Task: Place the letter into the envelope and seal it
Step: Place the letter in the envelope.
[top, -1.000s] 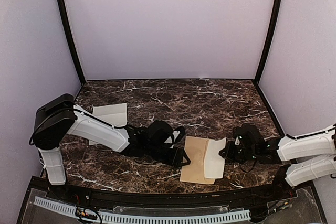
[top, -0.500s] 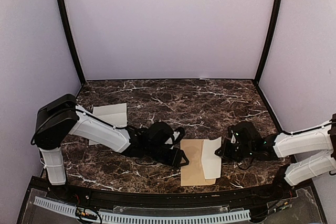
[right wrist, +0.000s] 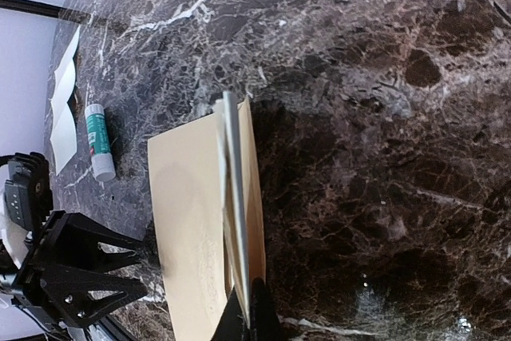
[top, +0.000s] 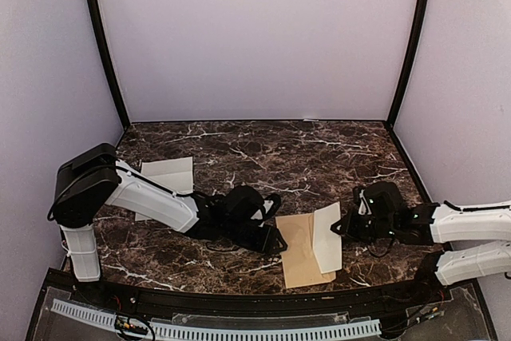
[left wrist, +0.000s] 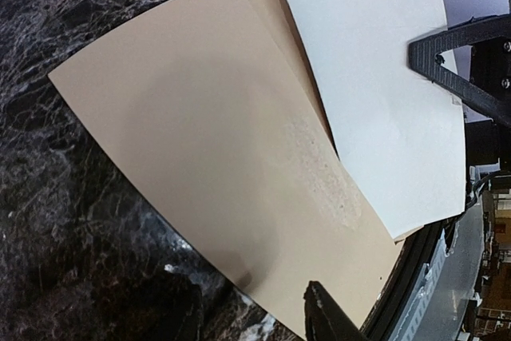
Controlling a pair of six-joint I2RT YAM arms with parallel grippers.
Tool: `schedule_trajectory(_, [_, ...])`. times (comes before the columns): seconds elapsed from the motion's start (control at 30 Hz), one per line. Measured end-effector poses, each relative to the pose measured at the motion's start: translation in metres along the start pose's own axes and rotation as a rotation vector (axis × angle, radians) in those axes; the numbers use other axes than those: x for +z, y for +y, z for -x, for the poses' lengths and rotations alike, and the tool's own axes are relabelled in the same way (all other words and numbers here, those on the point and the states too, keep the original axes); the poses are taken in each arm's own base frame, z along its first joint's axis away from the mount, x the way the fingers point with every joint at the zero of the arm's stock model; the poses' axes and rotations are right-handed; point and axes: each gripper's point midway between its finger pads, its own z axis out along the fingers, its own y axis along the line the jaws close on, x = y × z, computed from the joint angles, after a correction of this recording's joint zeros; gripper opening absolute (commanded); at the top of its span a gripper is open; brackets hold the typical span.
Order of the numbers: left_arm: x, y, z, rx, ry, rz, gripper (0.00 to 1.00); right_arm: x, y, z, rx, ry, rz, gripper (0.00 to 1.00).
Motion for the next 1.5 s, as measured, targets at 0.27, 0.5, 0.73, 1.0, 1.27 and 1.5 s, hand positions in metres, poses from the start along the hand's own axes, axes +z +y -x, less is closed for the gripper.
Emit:
schedule_trajectory(0.27, [0.002, -0.002, 0.002, -0.003, -0.007, -0.012, 0.42, 0.002, -0.016, -0.010, 0.021, 0.042, -0.067, 0.00])
schedule_trajectory(0.5, [0.005, -0.004, 0.003, -0.008, -0.014, -0.032, 0.41, 0.010, -0.032, -0.022, 0.027, 0.097, -0.131, 0.00])
schedule_trajectory(0.73, [0.008, -0.007, 0.004, -0.013, -0.017, -0.053, 0.38, 0.016, -0.032, -0.029, 0.031, 0.136, -0.124, 0.00])
schedule_trajectory(1.0, [0.010, -0.006, 0.003, -0.018, -0.014, -0.059, 0.27, 0.023, -0.022, -0.030, 0.029, 0.153, -0.080, 0.00])
schedule_trajectory(1.27, [0.013, -0.006, 0.002, -0.021, -0.007, -0.067, 0.21, 0.028, -0.010, -0.031, 0.004, 0.171, -0.024, 0.00])
schedule_trajectory(1.5, [0.014, -0.004, 0.000, -0.029, -0.001, -0.064, 0.05, 0.032, 0.003, -0.031, -0.030, 0.193, 0.018, 0.00])
